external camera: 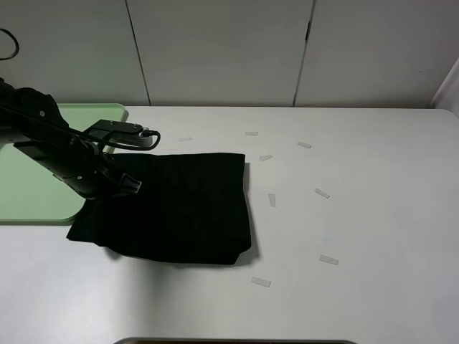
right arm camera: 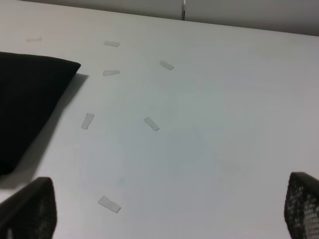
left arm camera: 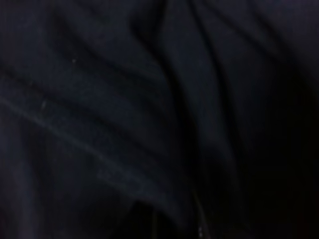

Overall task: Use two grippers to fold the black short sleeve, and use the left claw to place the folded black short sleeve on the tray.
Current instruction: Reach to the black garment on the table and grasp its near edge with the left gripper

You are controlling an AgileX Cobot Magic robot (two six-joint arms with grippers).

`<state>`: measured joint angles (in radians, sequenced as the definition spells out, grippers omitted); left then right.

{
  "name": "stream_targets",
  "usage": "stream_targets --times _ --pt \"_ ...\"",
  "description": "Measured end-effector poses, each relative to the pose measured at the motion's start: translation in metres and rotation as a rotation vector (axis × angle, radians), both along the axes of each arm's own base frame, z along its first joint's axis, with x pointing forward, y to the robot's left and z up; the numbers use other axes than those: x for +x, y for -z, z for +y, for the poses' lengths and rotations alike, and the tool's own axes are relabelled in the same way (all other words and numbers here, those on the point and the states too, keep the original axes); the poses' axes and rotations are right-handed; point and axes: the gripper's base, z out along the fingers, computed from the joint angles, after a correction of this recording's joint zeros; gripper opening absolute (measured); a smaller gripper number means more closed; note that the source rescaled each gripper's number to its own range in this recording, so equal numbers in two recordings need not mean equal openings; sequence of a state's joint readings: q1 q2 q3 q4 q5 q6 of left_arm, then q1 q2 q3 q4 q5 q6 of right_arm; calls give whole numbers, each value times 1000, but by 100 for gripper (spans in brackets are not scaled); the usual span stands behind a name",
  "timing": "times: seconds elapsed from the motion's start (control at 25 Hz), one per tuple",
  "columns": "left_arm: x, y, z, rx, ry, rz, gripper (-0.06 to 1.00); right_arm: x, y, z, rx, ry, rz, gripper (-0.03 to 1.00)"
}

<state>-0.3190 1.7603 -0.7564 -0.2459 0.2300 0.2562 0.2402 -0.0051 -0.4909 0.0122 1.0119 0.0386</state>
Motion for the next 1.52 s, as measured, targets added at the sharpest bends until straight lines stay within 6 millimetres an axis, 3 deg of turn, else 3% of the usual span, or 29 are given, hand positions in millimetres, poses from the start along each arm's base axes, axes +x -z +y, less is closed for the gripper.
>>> stream_targets --times 0.24,0.56,0.72,0.76,0.8,0.92,1.04,1.32,1.52 --pt "-1 0 1 7 27 3 2 0 0 0 0 0 0 100" --pt "-6 -27 28 38 38 -81 3 0 0 0 0 0 0 100" --pt "-18 -37 47 41 -12 -109 22 0 0 0 0 0 0 100" --pt "-21 -37 50 43 -21 -107 31 0 0 0 0 0 0 100" --pt "-24 -35 51 46 -24 -97 48 0 0 0 0 0 0 100" --pt "-29 -30 52 49 -22 -73 65 0 0 0 0 0 0 100" --pt "-32 -28 52 45 -27 -52 70 0 0 0 0 0 0 100" --pt "-51 -19 47 -9 -67 88 72 0 0 0 0 0 0 100" --pt "-64 -3 53 -3 -178 42 72 0 0 0 0 0 0 100"
